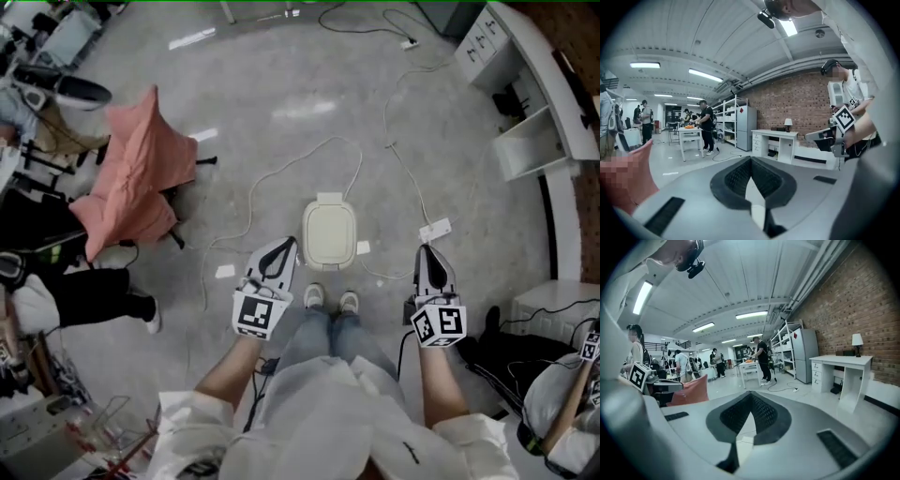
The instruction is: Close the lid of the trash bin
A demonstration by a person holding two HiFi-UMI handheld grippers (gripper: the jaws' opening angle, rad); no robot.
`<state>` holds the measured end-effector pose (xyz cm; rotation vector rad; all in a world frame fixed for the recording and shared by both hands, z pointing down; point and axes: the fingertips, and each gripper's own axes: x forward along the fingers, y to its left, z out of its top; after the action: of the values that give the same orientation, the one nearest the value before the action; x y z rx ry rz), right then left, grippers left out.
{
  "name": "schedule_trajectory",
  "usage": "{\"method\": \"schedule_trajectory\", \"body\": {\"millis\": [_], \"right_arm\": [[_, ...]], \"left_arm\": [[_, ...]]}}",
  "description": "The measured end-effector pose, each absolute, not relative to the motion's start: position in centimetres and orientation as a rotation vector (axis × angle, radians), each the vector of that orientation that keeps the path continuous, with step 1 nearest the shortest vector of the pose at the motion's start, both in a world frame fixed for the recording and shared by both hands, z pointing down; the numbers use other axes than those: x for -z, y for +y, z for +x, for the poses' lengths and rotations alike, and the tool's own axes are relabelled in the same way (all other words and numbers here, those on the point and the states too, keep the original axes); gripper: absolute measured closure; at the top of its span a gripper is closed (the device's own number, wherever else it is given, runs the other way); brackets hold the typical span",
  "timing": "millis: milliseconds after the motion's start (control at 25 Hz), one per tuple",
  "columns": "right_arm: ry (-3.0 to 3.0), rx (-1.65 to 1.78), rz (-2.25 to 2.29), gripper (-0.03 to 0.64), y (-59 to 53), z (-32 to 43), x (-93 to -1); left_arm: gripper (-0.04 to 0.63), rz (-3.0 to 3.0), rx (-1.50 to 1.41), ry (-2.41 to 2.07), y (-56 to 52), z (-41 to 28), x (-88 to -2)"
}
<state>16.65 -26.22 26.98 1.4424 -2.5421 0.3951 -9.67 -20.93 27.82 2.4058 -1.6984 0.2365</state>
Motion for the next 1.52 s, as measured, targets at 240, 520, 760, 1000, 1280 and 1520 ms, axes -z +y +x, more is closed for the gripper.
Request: {"method": "schedule_trajectory", "body": {"millis": [240,520,760,1000,1280,1520], "right_arm": [[-2.611,-0.275,1.521,0.598,-22.2,18.3,-18.1],[-2.606,-0.218,1.643,0.598,-19.0,22.4,-14.5],[-2.610,-0.171,1.672,0.598,-17.2,23.6,-13.0],[-2.639,-0.149,1.666,0.598,-16.9,23.2,-11.9],[-2.647,-0.135,1.656,0.598,-17.1,22.5,-11.8],[-2.634,-0.139,1.657,0.600,-17.1,22.5,-11.9]], "left_arm": [[0.571,2.381,-0.145,-1.827,-17.1,-11.6,-20.1],[0.571,2.456,-0.055,-1.929,-14.0,-11.7,-13.2],[0.569,2.422,0.008,-2.023,-11.5,-12.8,-10.9],[0.571,2.397,0.014,-2.094,-10.6,-14.5,-9.8],[0.571,2.410,0.002,-2.109,-10.6,-14.7,-9.8],[0.571,2.419,-0.001,-2.088,-11.2,-14.5,-9.9]]}}
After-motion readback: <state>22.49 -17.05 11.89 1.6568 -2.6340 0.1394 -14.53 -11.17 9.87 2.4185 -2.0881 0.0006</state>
